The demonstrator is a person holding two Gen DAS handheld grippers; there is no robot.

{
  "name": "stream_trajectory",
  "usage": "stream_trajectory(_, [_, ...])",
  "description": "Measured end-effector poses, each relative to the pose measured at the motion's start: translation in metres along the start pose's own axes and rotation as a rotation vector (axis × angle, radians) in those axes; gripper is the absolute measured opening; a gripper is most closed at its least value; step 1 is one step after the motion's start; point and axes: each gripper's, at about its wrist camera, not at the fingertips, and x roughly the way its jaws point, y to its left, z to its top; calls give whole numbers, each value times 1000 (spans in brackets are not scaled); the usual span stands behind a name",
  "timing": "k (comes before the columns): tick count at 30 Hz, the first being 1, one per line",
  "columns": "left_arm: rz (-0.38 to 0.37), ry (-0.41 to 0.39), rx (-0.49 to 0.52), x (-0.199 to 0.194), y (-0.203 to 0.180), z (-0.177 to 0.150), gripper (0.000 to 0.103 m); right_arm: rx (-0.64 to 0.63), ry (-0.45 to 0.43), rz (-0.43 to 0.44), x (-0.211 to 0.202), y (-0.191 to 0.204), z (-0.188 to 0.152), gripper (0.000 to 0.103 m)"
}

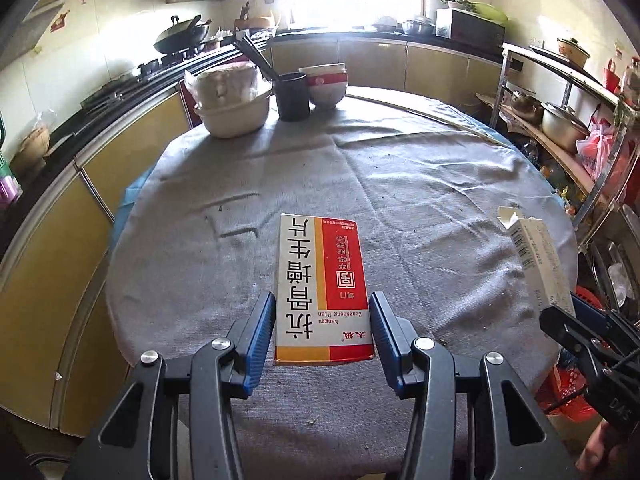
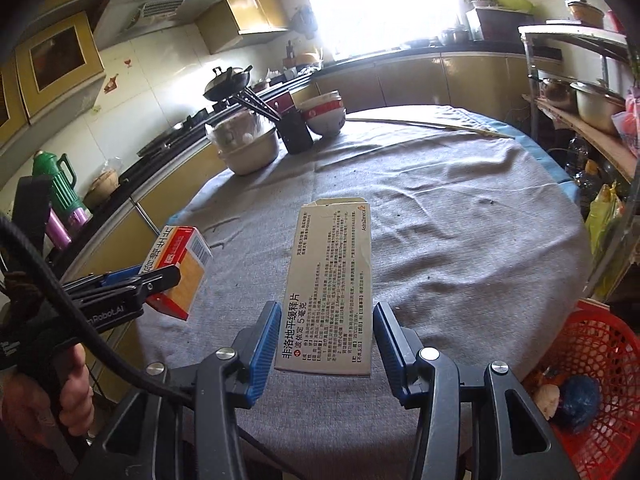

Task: Collect trash
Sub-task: 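Carry the red-and-white box and white box over to the red basket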

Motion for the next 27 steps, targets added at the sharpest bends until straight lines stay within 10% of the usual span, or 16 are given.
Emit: stream_trajectory(27, [11,-75,95,-42,-36,-9,50,53,-75,12,-55,-19,-22,51])
